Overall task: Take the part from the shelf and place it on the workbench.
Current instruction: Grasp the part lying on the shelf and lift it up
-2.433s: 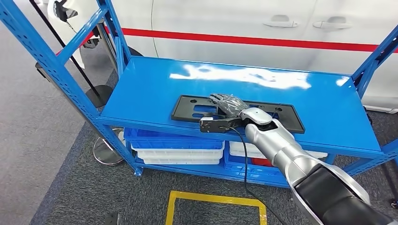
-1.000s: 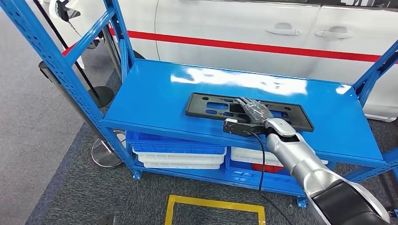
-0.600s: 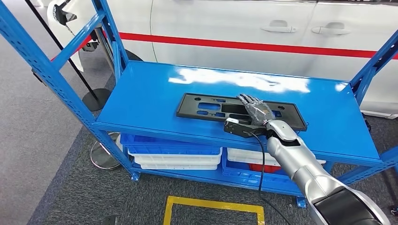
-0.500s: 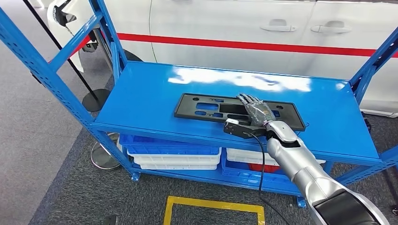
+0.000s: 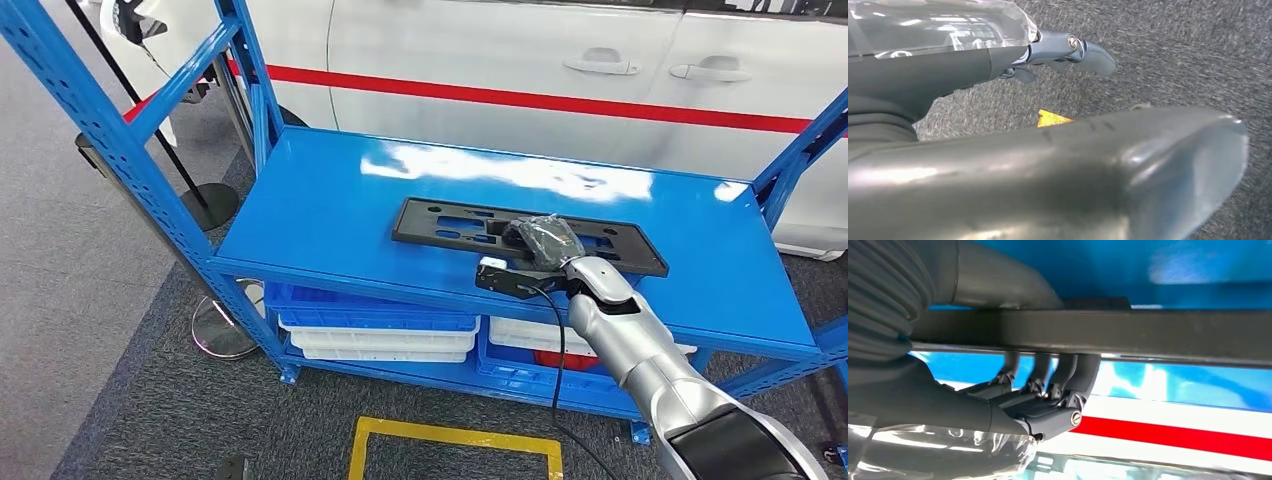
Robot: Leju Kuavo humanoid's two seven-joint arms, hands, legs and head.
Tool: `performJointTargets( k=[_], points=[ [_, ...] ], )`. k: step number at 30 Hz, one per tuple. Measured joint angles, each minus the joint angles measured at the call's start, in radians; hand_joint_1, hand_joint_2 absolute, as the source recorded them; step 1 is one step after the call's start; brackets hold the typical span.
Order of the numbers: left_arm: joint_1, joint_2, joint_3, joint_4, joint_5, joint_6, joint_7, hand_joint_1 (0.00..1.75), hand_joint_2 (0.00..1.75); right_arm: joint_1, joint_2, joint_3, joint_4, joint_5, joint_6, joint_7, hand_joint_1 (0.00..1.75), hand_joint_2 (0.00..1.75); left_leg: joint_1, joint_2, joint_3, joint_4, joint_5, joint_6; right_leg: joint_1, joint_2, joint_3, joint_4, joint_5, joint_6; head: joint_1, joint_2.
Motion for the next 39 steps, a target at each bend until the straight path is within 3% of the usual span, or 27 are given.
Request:
performJointTargets(
  k=[2, 3, 4, 6, 8, 12, 14, 16, 17, 18, 19, 21, 23, 26, 28, 31, 33, 34, 37, 39],
  points=[
    [0.002, 0.000, 0.000, 0.000, 0.001, 0.000, 0.000, 0.00, 0.00, 0.003, 0.000, 0.000, 0.004, 0.001, -0.004, -0.001, 1.75, 1.75, -0.001, 0.000, -0.001, 0.002, -0.001, 0.000, -0.001, 0.000, -0.054, 0.102, -0.027, 0.003, 0.000, 0.000],
    [0.003, 0.000, 0.000, 0.000, 0.001, 0.000, 0.000, 0.00, 0.00, 0.003, 0.000, 0.000, 0.004, 0.002, -0.006, -0.002, 1.75, 1.75, 0.000, 0.000, 0.000, 0.003, -0.002, -0.001, -0.001, -0.001, -0.055, 0.100, -0.012, 0.004, 0.000, 0.000],
    [0.003, -0.001, 0.000, 0.000, 0.002, -0.001, 0.000, 0.00, 0.00, 0.003, 0.000, 0.000, 0.005, 0.004, -0.007, -0.003, 1.75, 1.75, 0.000, -0.001, 0.001, 0.005, -0.004, -0.003, -0.002, -0.002, -0.035, 0.055, 0.021, 0.004, 0.000, 0.000],
    [0.002, -0.002, 0.000, 0.000, 0.004, -0.002, 0.000, 0.00, 0.00, -0.002, 0.000, 0.000, 0.005, 0.009, -0.009, -0.006, 1.75, 1.75, -0.002, -0.002, 0.002, 0.012, -0.011, -0.010, -0.003, -0.003, 0.034, -0.089, 0.088, 0.002, 0.000, 0.000],
    [0.001, -0.003, 0.000, 0.000, 0.006, -0.003, 0.000, 0.00, 0.00, -0.006, 0.002, 0.000, 0.005, 0.016, -0.011, -0.009, 1.75, 1.75, -0.006, -0.003, -0.002, 0.020, -0.016, -0.019, -0.001, -0.002, 0.070, -0.169, 0.110, -0.006, 0.000, 0.000],
    [0.001, -0.003, 0.000, 0.000, 0.011, -0.002, -0.003, 0.00, 0.00, -0.016, 0.012, 0.000, 0.006, 0.029, -0.016, -0.010, 1.75, 1.75, -0.004, -0.003, -0.010, 0.037, -0.031, -0.039, 0.000, -0.002, 0.072, -0.177, 0.109, -0.031, 0.000, 0.000],
    [0.001, -0.003, 0.000, 0.000, 0.011, -0.003, -0.004, 0.00, 0.00, -0.022, 0.018, 0.001, 0.007, 0.033, -0.017, -0.009, 1.75, 1.75, -0.001, -0.003, -0.050, 0.127, -0.083, -0.049, -0.002, -0.004, 0.073, -0.179, 0.109, -0.041, 0.000, 0.000],
    [0.002, -0.003, 0.000, 0.000, 0.012, -0.003, -0.004, 0.00, 0.87, -0.022, 0.022, 0.001, 0.009, 0.035, -0.019, -0.008, 1.75, 1.75, 0.000, -0.002, -0.115, 0.264, -0.143, -0.054, 0.000, -0.006, 0.073, -0.178, 0.108, -0.045, 0.000, 0.000],
    [0.003, -0.003, 0.000, 0.000, 0.012, -0.003, -0.003, 0.00, 1.31, -0.021, 0.023, 0.001, 0.011, 0.035, -0.019, -0.008, 1.75, 1.75, 0.001, -0.002, -0.138, 0.310, -0.154, -0.055, 0.001, -0.006, 0.073, -0.178, 0.108, -0.045, 0.000, 0.000],
    [0.004, -0.003, 0.000, 0.000, 0.012, -0.002, -0.004, 0.00, 1.75, -0.021, 0.024, 0.001, 0.012, 0.035, -0.019, -0.009, 1.75, 1.75, 0.001, -0.002, -0.144, 0.317, -0.144, -0.054, 0.002, -0.006, 0.074, -0.177, 0.107, -0.045, 0.000, 0.000],
    [0.005, -0.003, 0.000, 0.000, 0.013, -0.001, -0.005, 0.00, 1.75, -0.021, 0.025, 0.001, 0.013, 0.035, -0.019, -0.010, 1.75, 1.75, 0.001, -0.002, -0.132, 0.287, -0.118, -0.051, 0.002, -0.005, 0.075, -0.177, 0.107, -0.045, 0.000, 0.000],
    [0.005, -0.003, 0.000, 0.000, 0.013, 0.001, -0.008, 0.00, 1.75, -0.023, 0.025, 0.001, 0.013, 0.031, -0.019, -0.013, 1.75, 1.75, -0.001, -0.002, -0.066, 0.144, -0.047, -0.041, 0.004, -0.003, 0.077, -0.176, 0.105, -0.043, 0.000, 0.000],
    [0.004, -0.003, -0.001, 0.000, 0.011, 0.004, -0.011, 0.00, 1.75, -0.024, 0.026, 0.001, 0.013, 0.024, -0.019, -0.019, 1.75, 1.75, -0.005, -0.003, -0.020, 0.044, -0.016, -0.032, 0.006, -0.002, 0.075, -0.175, 0.105, -0.035, 0.000, 0.000],
    [0.004, -0.003, -0.004, 0.000, 0.010, 0.014, -0.012, 0.00, 1.75, -0.023, 0.027, 0.000, 0.011, 0.012, -0.018, -0.030, 1.75, 1.75, -0.007, -0.003, -0.013, 0.023, -0.012, -0.020, 0.005, 0.000, 0.073, -0.176, 0.106, -0.019, 0.000, 0.000],
    [0.003, -0.003, -0.005, 0.000, 0.010, 0.019, -0.014, 0.00, 1.75, -0.026, 0.028, -0.001, 0.008, 0.006, -0.018, -0.035, 1.75, 1.75, -0.003, -0.001, -0.008, 0.012, -0.005, -0.009, 0.004, -0.001, 0.059, -0.144, 0.082, -0.008, 0.000, 0.000],
    [0.002, -0.004, -0.008, 0.000, 0.013, 0.022, -0.014, 0.00, 1.75, -0.026, 0.030, -0.002, 0.008, -0.005, -0.013, -0.044, 1.75, 1.75, -0.003, 0.000, -0.007, 0.008, -0.001, -0.001, 0.001, -0.001, -0.022, 0.031, -0.006, 0.002, 0.000, 0.000],
    [0.004, -0.004, -0.009, 0.000, 0.021, 0.023, -0.014, 0.00, 1.75, -0.022, 0.030, -0.002, 0.007, -0.017, -0.008, -0.057, 1.75, 1.75, -0.003, -0.001, -0.007, 0.010, -0.002, 0.000, -0.002, -0.001, -0.061, 0.109, -0.021, 0.007, 0.000, 0.000],
    [0.005, -0.004, -0.008, 0.000, 0.026, 0.024, -0.013, 0.00, 1.75, -0.021, 0.030, -0.003, 0.003, -0.025, -0.005, -0.065, 1.75, 1.75, -0.002, -0.001, -0.007, 0.012, -0.004, -0.002, -0.004, -0.002, -0.057, 0.099, -0.003, 0.009, 0.000, 0.000],
    [0.005, -0.004, -0.007, 0.000, 0.042, 0.018, -0.012, 0.00, 1.75, -0.030, 0.031, -0.006, -0.032, -0.065, 0.017, -0.092, 1.75, 1.75, -0.002, -0.001, -0.010, 0.027, -0.014, -0.016, -0.008, -0.003, 0.037, -0.100, 0.088, 0.007, 0.000, 0.000],
    [0.004, -0.004, -0.004, 0.000, 0.054, 0.010, -0.005, 0.00, 1.75, -0.034, 0.032, -0.010, -0.065, -0.100, 0.044, -0.108, 1.75, 1.75, -0.005, -0.001, -0.014, 0.036, -0.019, -0.026, -0.004, -0.001, 0.064, -0.158, 0.100, -0.004, 0.000, 0.000]
  ],
)
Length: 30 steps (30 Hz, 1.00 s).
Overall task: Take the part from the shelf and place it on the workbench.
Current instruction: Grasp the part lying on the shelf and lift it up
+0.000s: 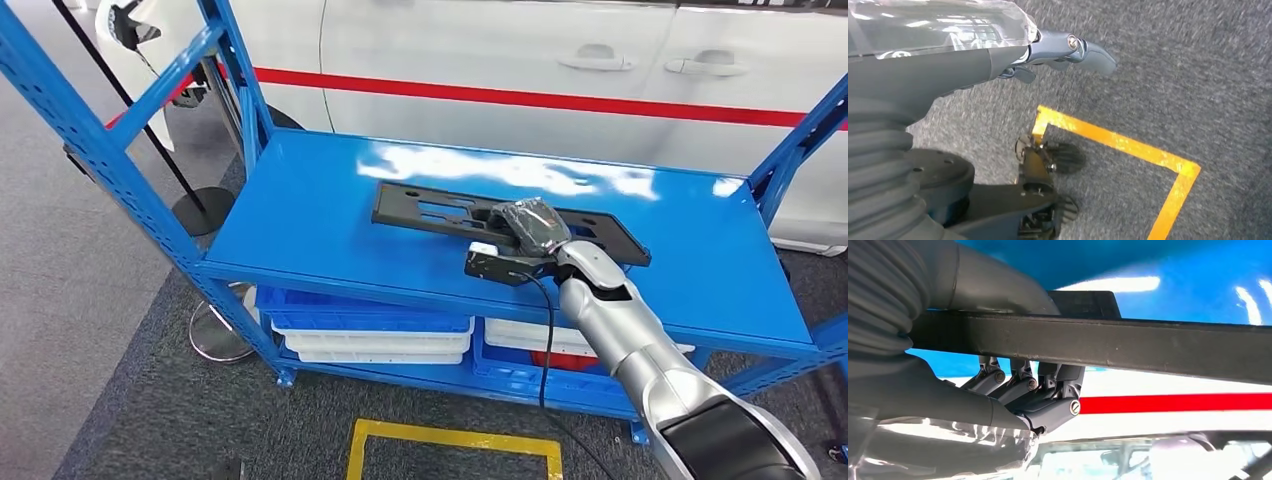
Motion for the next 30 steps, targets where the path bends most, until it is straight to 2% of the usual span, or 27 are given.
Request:
performJointTargets(
  k=[2, 4, 5, 7, 8, 9, 10, 11, 12, 14, 15, 18, 19, 20, 21, 23, 24, 25, 26, 28, 29, 30],
  points=[
    [0.001, 0.000, 0.006, 0.000, 0.009, -0.003, 0.013, 0.00, 1.75, 0.000, 0.000, -0.003, -0.038, -0.033, 0.024, -0.008, 1.75, 1.75, 0.000, 0.000, -0.001, 0.001, -0.001, -0.009, 0.003, 0.001, -0.001, -0.001, 0.002, -0.015, 0.000, 0.000],
    [0.003, 0.000, 0.011, 0.000, 0.013, -0.002, 0.022, 0.00, 1.75, -0.002, 0.000, -0.006, -0.074, -0.054, 0.036, -0.012, 1.75, 1.75, 0.004, 0.000, -0.011, 0.026, -0.022, -0.021, 0.001, -0.001, -0.001, -0.005, 0.006, -0.029, 0.000, 0.000],
    [0.003, 0.001, 0.013, 0.000, 0.013, -0.001, 0.024, 0.00, 1.75, -0.002, 0.000, -0.007, -0.087, -0.060, 0.038, -0.013, 1.75, 1.75, 0.005, 0.000, -0.028, 0.066, -0.048, -0.026, -0.001, -0.001, -0.001, -0.007, 0.008, -0.034, 0.000, 0.000],
    [0.004, 0.001, 0.014, 0.000, 0.014, -0.001, 0.025, 0.00, 1.75, 0.001, 0.001, -0.007, -0.105, -0.063, 0.040, -0.016, 1.75, 1.75, 0.007, 0.001, -0.086, 0.199, -0.116, -0.034, 0.001, -0.002, -0.003, -0.007, 0.010, -0.041, 0.000, 0.000],
    [0.005, 0.001, 0.015, 0.000, 0.014, -0.001, 0.027, 0.00, 1.75, 0.004, 0.001, -0.007, -0.111, -0.064, 0.041, -0.016, 1.75, 1.75, 0.007, 0.001, -0.112, 0.259, -0.139, -0.035, 0.002, -0.003, -0.005, -0.007, 0.011, -0.042, 0.000, 0.000],
    [0.006, 0.001, 0.016, 0.000, 0.015, 0.000, 0.029, 0.00, 1.75, 0.007, 0.001, -0.007, -0.115, -0.066, 0.041, -0.017, 1.75, 1.75, 0.007, 0.001, -0.125, 0.291, -0.145, -0.035, 0.004, -0.003, -0.006, -0.006, 0.013, -0.043, 0.000, 0.000],
    [0.007, 0.001, 0.017, 0.000, 0.016, 0.003, 0.033, 0.00, 1.75, 0.010, 0.001, -0.007, -0.121, -0.071, 0.043, -0.017, 1.75, 1.75, 0.007, 0.001, -0.117, 0.279, -0.130, -0.033, 0.005, -0.003, -0.007, -0.006, 0.014, -0.043, 0.000, 0.000],
    [0.008, 0.001, 0.017, 0.000, 0.017, 0.007, 0.038, 0.00, 1.75, 0.013, 0.000, -0.007, -0.128, -0.079, 0.045, -0.018, 1.75, 1.75, 0.007, 0.000, -0.089, 0.227, -0.101, -0.029, 0.006, -0.002, -0.007, -0.005, 0.015, -0.043, 0.000, 0.000],
    [0.007, 0.001, 0.018, 0.000, 0.017, 0.012, 0.044, 0.00, 1.75, 0.015, 0.000, -0.008, -0.138, -0.090, 0.048, -0.018, 1.75, 1.75, 0.006, 0.000, -0.049, 0.152, -0.067, -0.022, 0.007, -0.002, -0.007, -0.005, 0.016, -0.042, 0.000, 0.000],
    [0.004, 0.001, 0.019, 0.000, 0.016, 0.021, 0.052, 0.00, 1.75, 0.020, -0.005, -0.011, -0.167, -0.120, 0.056, -0.017, 1.75, 1.75, 0.001, -0.001, 0.012, 0.033, -0.025, -0.008, 0.010, -0.001, -0.011, -0.003, 0.020, -0.035, 0.000, 0.000],
    [0.002, 0.002, 0.019, 0.000, 0.014, 0.025, 0.056, 0.00, 1.75, 0.024, -0.009, -0.013, -0.182, -0.134, 0.061, -0.017, 1.75, 1.75, -0.002, -0.001, 0.023, 0.008, -0.019, -0.004, 0.010, -0.001, -0.013, -0.003, 0.023, -0.030, 0.000, 0.000],
    [0.001, 0.002, 0.019, 0.000, 0.008, 0.031, 0.062, 0.00, 1.75, 0.039, -0.024, -0.023, -0.221, -0.165, 0.070, -0.017, 1.75, 1.75, -0.004, -0.001, 0.019, -0.008, -0.003, 0.009, 0.006, -0.001, -0.017, -0.007, 0.030, -0.011, 0.000, 0.000],
    [0.000, 0.002, 0.019, 0.000, 0.007, 0.032, 0.063, 0.00, 1.75, 0.043, -0.030, -0.027, -0.232, -0.171, 0.072, -0.017, 1.75, 1.75, -0.003, 0.000, 0.018, -0.016, 0.007, 0.016, 0.006, -0.001, -0.021, 0.001, 0.017, -0.006, 0.000, 0.000],
    [-0.002, 0.002, 0.019, 0.000, 0.005, 0.032, 0.063, 0.00, 1.75, 0.046, -0.035, -0.031, -0.241, -0.175, 0.072, -0.018, 1.75, 1.75, 0.000, 0.001, 0.013, -0.024, 0.017, 0.022, 0.006, -0.001, -0.032, 0.029, -0.011, -0.002, 0.000, 0.000],
    [-0.003, 0.002, 0.019, 0.000, 0.003, 0.032, 0.064, 0.00, 1.75, 0.047, -0.040, -0.035, -0.248, -0.179, 0.072, -0.018, 1.75, 1.75, 0.001, 0.002, 0.006, -0.028, 0.026, 0.025, 0.004, -0.001, -0.050, 0.078, -0.053, 0.001, 0.001, 0.000],
    [-0.004, 0.002, 0.019, 0.000, -0.001, 0.029, 0.065, 0.00, 1.75, 0.056, -0.049, -0.043, -0.262, -0.190, 0.070, -0.019, 1.75, 1.75, 0.000, 0.002, -0.015, -0.026, 0.040, 0.029, 0.003, -0.001, -0.094, 0.212, -0.135, 0.008, 0.001, 0.000],
    [-0.004, 0.002, 0.018, 0.000, -0.003, 0.026, 0.065, 0.00, 1.75, 0.065, -0.052, -0.046, -0.270, -0.197, 0.068, -0.020, 1.75, 1.75, 0.000, 0.002, -0.026, -0.024, 0.047, 0.028, 0.003, -0.001, -0.104, 0.259, -0.157, 0.011, 0.001, 0.000],
    [-0.004, 0.002, 0.017, 0.000, -0.005, 0.023, 0.066, 0.00, 1.75, 0.075, -0.054, -0.051, -0.282, -0.204, 0.064, -0.021, 1.75, 1.75, 0.000, 0.002, -0.038, -0.020, 0.053, 0.026, 0.001, -0.002, -0.096, 0.271, -0.158, 0.015, 0.001, 0.000],
    [-0.004, 0.002, 0.016, 0.000, -0.006, 0.019, 0.066, 0.00, 1.75, 0.084, -0.056, -0.056, -0.295, -0.209, 0.059, -0.022, 1.75, 1.75, 0.001, 0.002, -0.049, -0.015, 0.058, 0.024, -0.002, -0.002, -0.068, 0.242, -0.141, 0.018, 0.001, 0.000],
    [-0.006, 0.001, 0.015, 0.000, -0.006, 0.015, 0.066, 0.00, 1.75, 0.098, -0.058, -0.068, -0.326, -0.215, 0.049, -0.023, 1.75, 1.75, 0.004, 0.002, -0.072, 0.000, 0.066, 0.016, -0.008, -0.002, 0.018, 0.114, -0.101, 0.022, 0.001, 0.000],
    [-0.007, 0.001, 0.014, 0.000, -0.006, 0.015, 0.066, 0.00, 1.75, 0.104, -0.058, -0.074, -0.343, -0.218, 0.043, -0.024, 1.75, 1.75, 0.004, 0.001, -0.081, 0.006, 0.070, 0.011, -0.007, 0.001, 0.050, 0.061, -0.087, 0.019, 0.001, 0.000],
    [-0.008, 0.002, 0.014, 0.000, -0.006, 0.016, 0.066, 0.00, 1.75, 0.111, -0.059, -0.080, -0.358, -0.223, 0.039, -0.026, 1.75, 1.75, 0.002, 0.000, -0.087, 0.012, 0.074, 0.005, -0.007, 0.003, 0.068, 0.028, -0.082, 0.014, 0.001, 0.000]
  ],
)
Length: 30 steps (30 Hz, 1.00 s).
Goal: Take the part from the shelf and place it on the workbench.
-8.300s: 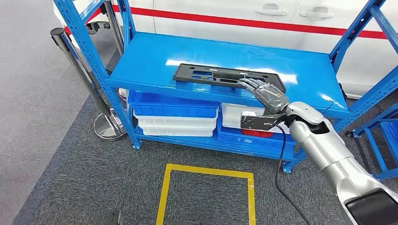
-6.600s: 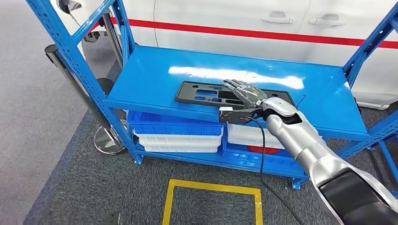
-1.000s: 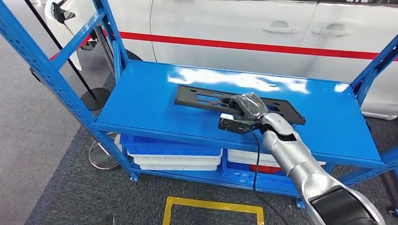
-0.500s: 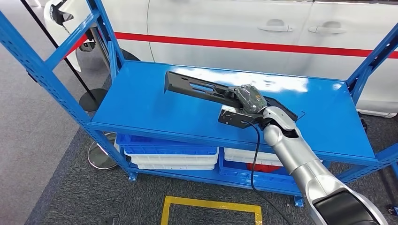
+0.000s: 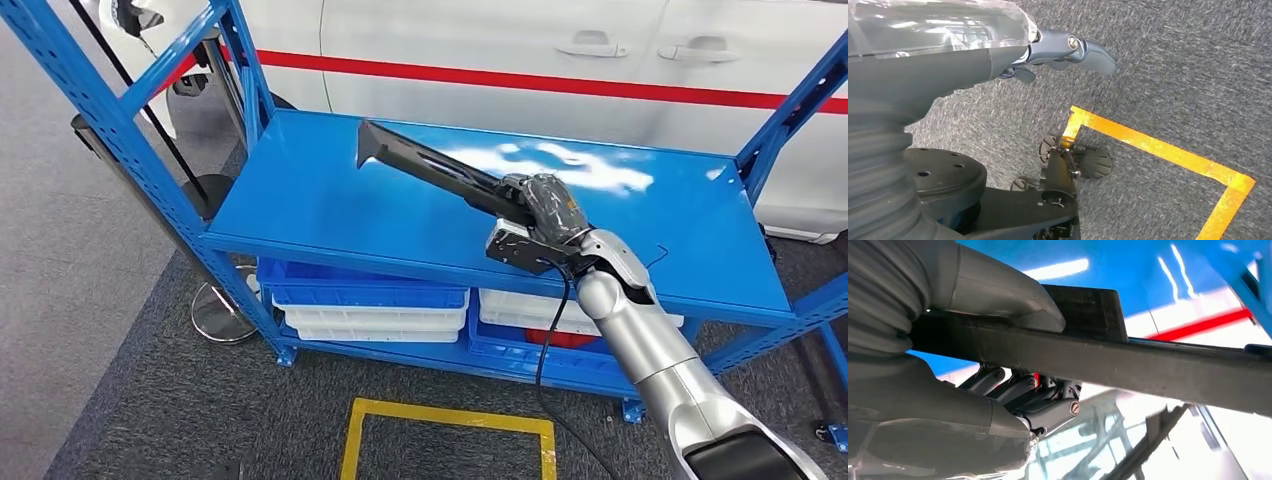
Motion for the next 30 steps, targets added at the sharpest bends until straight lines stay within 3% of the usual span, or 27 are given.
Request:
performJointTargets(
  k=[3, 4, 6, 8, 9, 10, 11, 12, 13, 15, 16, 17, 19, 20, 22, 24, 25, 27, 29, 30],
  points=[
    [0.001, 0.000, 0.000, 0.000, 0.003, 0.005, 0.000, 0.00, 1.75, 0.018, -0.002, -0.017, -0.040, -0.032, 0.000, -0.020, 1.75, 1.75, -0.003, -0.004, -0.009, 0.001, 0.018, -0.018, 0.003, 0.004, -0.008, -0.009, 0.013, -0.026, 0.000, 0.000],
    [0.002, 0.000, 0.000, 0.000, 0.004, 0.006, 0.000, 0.00, 1.75, 0.019, -0.001, -0.021, -0.050, -0.046, 0.006, -0.028, 1.75, 1.75, -0.002, -0.004, -0.016, 0.005, 0.011, -0.024, 0.003, 0.003, -0.016, -0.008, 0.021, -0.036, 0.000, 0.000],
    [0.003, 0.001, 0.000, 0.000, 0.005, 0.007, -0.001, 0.00, 1.75, 0.015, 0.002, -0.026, -0.068, -0.073, 0.023, -0.041, 1.75, 1.75, 0.001, -0.003, -0.040, 0.062, -0.056, -0.035, 0.002, -0.001, -0.038, -0.010, 0.042, -0.053, 0.000, 0.000],
    [0.002, 0.001, 0.000, 0.000, 0.006, 0.007, -0.001, 0.00, 1.75, 0.004, 0.006, -0.030, -0.084, -0.109, 0.050, -0.048, 1.75, 1.75, 0.003, -0.002, -0.073, 0.185, -0.157, -0.041, 0.005, -0.002, -0.064, -0.010, 0.064, -0.062, 0.000, 0.000],
    [0.002, 0.001, 0.000, 0.000, 0.006, 0.007, 0.000, 0.00, 1.75, -0.003, 0.010, -0.031, -0.091, -0.139, 0.071, -0.051, 1.75, 1.75, 0.003, -0.002, -0.083, 0.247, -0.188, -0.042, 0.008, -0.002, -0.078, -0.009, 0.075, -0.063, 0.000, 0.000],
    [0.001, 0.001, -0.001, 0.000, 0.004, 0.007, 0.000, 0.00, 1.75, -0.009, 0.014, -0.033, -0.097, -0.184, 0.099, -0.057, 1.75, 1.75, 0.003, -0.002, -0.081, 0.287, -0.199, -0.041, 0.011, -0.002, -0.093, -0.008, 0.085, -0.064, 0.000, 0.000],
    [0.000, 0.001, -0.002, 0.000, 0.003, 0.007, 0.001, 0.00, 1.75, -0.017, 0.019, -0.035, -0.103, -0.242, 0.132, -0.064, 1.75, 1.75, 0.002, -0.002, -0.063, 0.294, -0.190, -0.037, 0.015, -0.002, -0.106, -0.008, 0.096, -0.065, 0.000, 0.000],
    [-0.002, 0.000, -0.003, 0.000, 0.001, 0.007, 0.003, 0.00, 1.75, -0.026, 0.025, -0.038, -0.108, -0.307, 0.169, -0.070, 1.75, 1.75, 0.000, -0.002, -0.029, 0.266, -0.170, -0.030, 0.019, -0.002, -0.119, -0.008, 0.106, -0.065, 0.000, 0.000],
    [-0.004, 0.000, -0.004, 0.000, -0.001, 0.007, 0.005, 0.00, 1.75, -0.038, 0.030, -0.040, -0.113, -0.380, 0.211, -0.075, 1.75, 1.75, -0.004, -0.002, 0.023, 0.206, -0.150, -0.019, 0.023, -0.002, -0.130, -0.008, 0.117, -0.065, 0.000, 0.000],
    [-0.012, 0.001, -0.007, 0.000, -0.004, 0.008, 0.009, 0.00, 1.75, -0.068, 0.042, -0.044, -0.121, -0.514, 0.288, -0.077, 1.75, 1.75, -0.015, 0.000, 0.123, 0.066, -0.147, 0.005, 0.025, -0.004, -0.145, -0.010, 0.136, -0.060, 0.000, 0.000],
    [-0.016, 0.001, -0.009, 0.000, -0.005, 0.008, 0.010, 0.00, 1.75, -0.084, 0.050, -0.045, -0.124, -0.568, 0.319, -0.077, 1.75, 1.75, -0.021, 0.000, 0.153, 0.017, -0.152, 0.012, 0.022, -0.005, -0.147, -0.013, 0.145, -0.055, 0.000, 0.000],
    [-0.019, 0.001, -0.010, -0.001, -0.005, 0.009, 0.010, 0.00, 1.75, -0.099, 0.057, -0.045, -0.125, -0.607, 0.340, -0.075, 1.75, 1.75, -0.025, 0.002, 0.162, -0.007, -0.154, 0.015, 0.017, -0.007, -0.148, -0.018, 0.155, -0.049, -0.001, 0.000],
    [-0.020, -0.002, -0.013, -0.001, -0.005, 0.009, 0.011, 0.00, 1.75, -0.124, 0.070, -0.042, -0.126, -0.660, 0.366, -0.067, 1.75, 1.75, -0.026, 0.003, 0.159, -0.029, -0.125, 0.018, 0.012, -0.008, -0.148, -0.030, 0.172, -0.038, -0.001, 0.000],
    [-0.021, -0.003, -0.014, 0.000, -0.005, 0.009, 0.012, 0.00, 1.75, -0.136, 0.074, -0.038, -0.126, -0.681, 0.373, -0.061, 1.75, 1.75, -0.024, 0.005, 0.156, -0.042, -0.107, 0.022, 0.014, -0.007, -0.152, -0.027, 0.161, -0.033, -0.001, 0.000],
    [-0.023, -0.006, -0.017, 0.000, -0.005, 0.009, 0.012, 0.00, 1.75, -0.166, 0.078, -0.027, -0.126, -0.719, 0.379, -0.046, 1.75, 1.75, -0.017, 0.008, 0.139, -0.063, -0.069, 0.025, 0.015, -0.005, -0.172, 0.034, 0.082, -0.027, 0.000, 0.000],
    [-0.024, -0.008, -0.020, 0.000, -0.005, 0.010, 0.012, 0.00, 1.75, -0.194, 0.081, -0.016, -0.126, -0.749, 0.379, -0.031, 1.75, 1.75, -0.016, 0.009, 0.108, -0.063, -0.042, 0.025, 0.011, -0.005, -0.197, 0.155, -0.014, -0.019, 0.000, 0.000],
    [-0.024, -0.009, -0.021, 0.000, -0.005, 0.009, 0.012, 0.00, 1.75, -0.204, 0.082, -0.010, -0.126, -0.762, 0.379, -0.025, 1.75, 1.75, -0.014, 0.010, 0.091, -0.060, -0.031, 0.023, 0.008, -0.005, -0.202, 0.211, -0.033, -0.014, 0.000, 0.000],
    [-0.024, -0.013, -0.023, 0.000, -0.005, 0.009, 0.014, 0.00, 1.75, -0.222, 0.085, 0.001, -0.126, -0.787, 0.383, -0.016, 1.75, 1.75, -0.008, 0.011, 0.053, -0.050, -0.010, 0.016, 0.001, -0.006, -0.177, 0.253, -0.009, -0.002, 0.000, 0.000],
    [-0.024, -0.015, -0.025, 0.001, -0.006, 0.010, 0.015, 0.00, 1.75, -0.240, 0.088, 0.008, -0.126, -0.812, 0.392, -0.010, 1.75, 1.75, 0.000, 0.012, 0.016, -0.030, 0.004, 0.006, -0.008, -0.007, -0.099, 0.166, 0.035, 0.012, 0.000, 0.000],
    [-0.025, -0.015, -0.026, 0.001, -0.007, 0.011, 0.016, 0.00, 1.75, -0.251, 0.091, 0.012, -0.126, -0.827, 0.398, -0.007, 1.75, 1.75, 0.001, 0.011, -0.003, -0.017, 0.010, 0.000, -0.009, -0.007, -0.052, 0.100, 0.027, 0.017, 0.000, 0.000]
  ],
)
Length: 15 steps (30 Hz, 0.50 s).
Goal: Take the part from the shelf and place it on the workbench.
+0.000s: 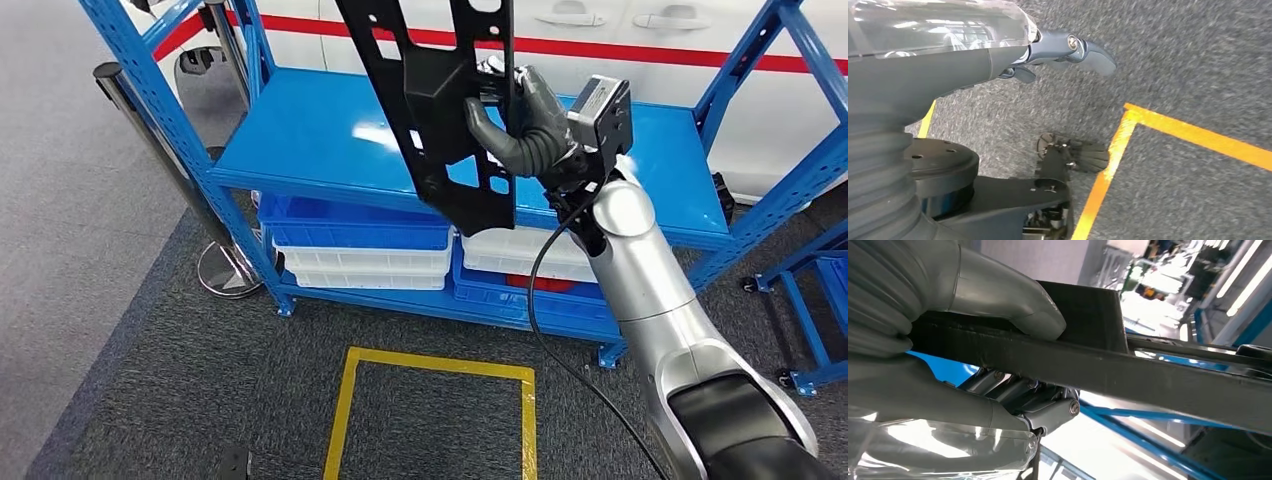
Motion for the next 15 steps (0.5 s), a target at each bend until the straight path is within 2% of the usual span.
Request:
performJointTargets(
  k=[1, 2, 3, 4, 5, 6, 7, 8, 9, 10, 11, 12, 13, 14, 15],
  points=[
    [-0.001, 0.000, -0.001, 0.000, -0.001, 0.001, 0.001, 0.00, 1.75, -0.010, 0.004, 0.004, 0.000, -0.018, 0.007, 0.003, 1.75, 1.75, 0.001, 0.000, -0.014, 0.011, 0.006, -0.006, 0.001, 0.002, 0.033, -0.051, -0.012, -0.004, -0.001, 0.000],
    [-0.001, 0.000, -0.001, 0.000, -0.002, 0.002, 0.002, 0.00, 1.75, -0.018, 0.008, 0.008, 0.000, -0.036, 0.015, 0.008, 1.75, 1.75, 0.000, -0.001, -0.024, 0.019, 0.013, -0.013, 0.002, 0.004, 0.053, -0.087, -0.030, -0.012, -0.002, 0.000],
    [-0.001, -0.001, -0.002, 0.000, -0.003, 0.002, 0.002, 0.00, 1.75, -0.025, 0.011, 0.011, 0.000, -0.057, 0.023, 0.012, 1.75, 1.75, -0.002, -0.003, -0.029, 0.021, 0.022, -0.020, 0.006, 0.006, 0.057, -0.099, -0.038, -0.025, -0.002, 0.000],
    [0.000, -0.001, -0.002, 0.000, -0.003, 0.002, 0.002, 0.00, 1.75, -0.029, 0.014, 0.013, 0.001, -0.074, 0.030, 0.017, 1.75, 1.75, -0.001, -0.004, -0.031, 0.019, 0.032, -0.025, 0.007, 0.007, 0.048, -0.095, -0.031, -0.040, -0.003, 0.000],
    [0.001, -0.002, -0.002, 0.000, -0.004, 0.003, 0.002, 0.00, 1.75, -0.033, 0.016, 0.015, 0.002, -0.088, 0.036, 0.021, 1.75, 1.75, 0.000, -0.006, -0.035, 0.019, 0.035, -0.031, 0.006, 0.006, 0.041, -0.096, -0.023, -0.051, -0.003, 0.000],
    [0.003, -0.002, -0.002, 0.000, -0.004, 0.003, 0.002, 0.00, 1.75, -0.036, 0.020, 0.017, 0.003, -0.100, 0.041, 0.025, 1.75, 1.75, 0.002, -0.008, -0.043, 0.028, 0.021, -0.037, 0.006, 0.005, 0.031, -0.096, -0.011, -0.060, -0.003, 0.000],
    [0.005, -0.002, -0.002, 0.000, -0.004, 0.003, 0.002, 0.00, 1.75, -0.039, 0.025, 0.019, 0.004, -0.107, 0.044, 0.026, 1.75, 1.75, 0.004, -0.008, -0.054, 0.053, -0.012, -0.041, 0.006, 0.004, 0.019, -0.097, 0.001, -0.068, -0.004, 0.000],
    [0.006, -0.002, -0.002, 0.001, -0.004, 0.003, 0.002, 0.00, 1.75, -0.041, 0.029, 0.021, 0.005, -0.113, 0.048, 0.027, 1.75, 1.75, 0.005, -0.008, -0.066, 0.095, -0.062, -0.045, 0.006, 0.003, 0.006, -0.097, 0.013, -0.074, -0.004, 0.000],
    [0.006, -0.002, -0.002, 0.001, -0.003, 0.003, 0.002, 0.00, 1.75, -0.044, 0.031, 0.023, 0.006, -0.118, 0.050, 0.028, 1.75, 1.75, 0.005, -0.008, -0.079, 0.155, -0.119, -0.048, 0.007, 0.004, -0.009, -0.097, 0.026, -0.077, -0.004, 0.000],
    [0.006, -0.003, -0.002, 0.001, -0.002, 0.003, 0.002, 0.00, 1.75, -0.047, 0.033, 0.025, 0.007, -0.123, 0.051, 0.028, 1.75, 1.75, 0.005, -0.008, -0.088, 0.220, -0.161, -0.049, 0.010, 0.004, -0.024, -0.097, 0.038, -0.079, -0.004, 0.000],
    [0.006, -0.003, -0.002, 0.001, 0.000, 0.003, 0.002, 0.00, 1.75, -0.050, 0.034, 0.027, 0.010, -0.128, 0.052, 0.028, 1.75, 1.75, 0.005, -0.008, -0.089, 0.273, -0.182, -0.048, 0.013, 0.004, -0.040, -0.097, 0.050, -0.080, -0.004, 0.000],
    [0.006, -0.003, -0.002, 0.001, 0.002, 0.003, 0.002, 0.00, 1.75, -0.053, 0.034, 0.029, 0.012, -0.132, 0.053, 0.028, 1.75, 1.75, 0.005, -0.008, -0.079, 0.305, -0.180, -0.045, 0.017, 0.004, -0.056, -0.097, 0.063, -0.080, -0.004, 0.000],
    [0.007, -0.003, -0.002, 0.001, 0.005, 0.004, 0.001, 0.00, 1.75, -0.055, 0.035, 0.032, 0.016, -0.137, 0.054, 0.027, 1.75, 1.75, 0.003, -0.009, -0.053, 0.300, -0.160, -0.039, 0.021, 0.004, -0.071, -0.097, 0.075, -0.080, -0.004, 0.000],
    [0.007, -0.003, -0.002, 0.001, 0.007, 0.005, -0.001, 0.00, 1.75, -0.057, 0.036, 0.034, 0.019, -0.140, 0.054, 0.027, 1.75, 1.75, -0.001, -0.009, -0.010, 0.261, -0.138, -0.028, 0.024, 0.004, -0.084, -0.097, 0.087, -0.080, -0.004, 0.000],
    [0.007, -0.003, -0.002, 0.001, 0.008, 0.005, -0.002, 0.00, 1.75, -0.060, 0.036, 0.035, 0.021, -0.143, 0.054, 0.027, 1.75, 1.75, -0.006, -0.011, 0.044, 0.196, -0.134, -0.013, 0.027, 0.004, -0.095, -0.097, 0.098, -0.079, -0.004, 0.000]
  ],
)
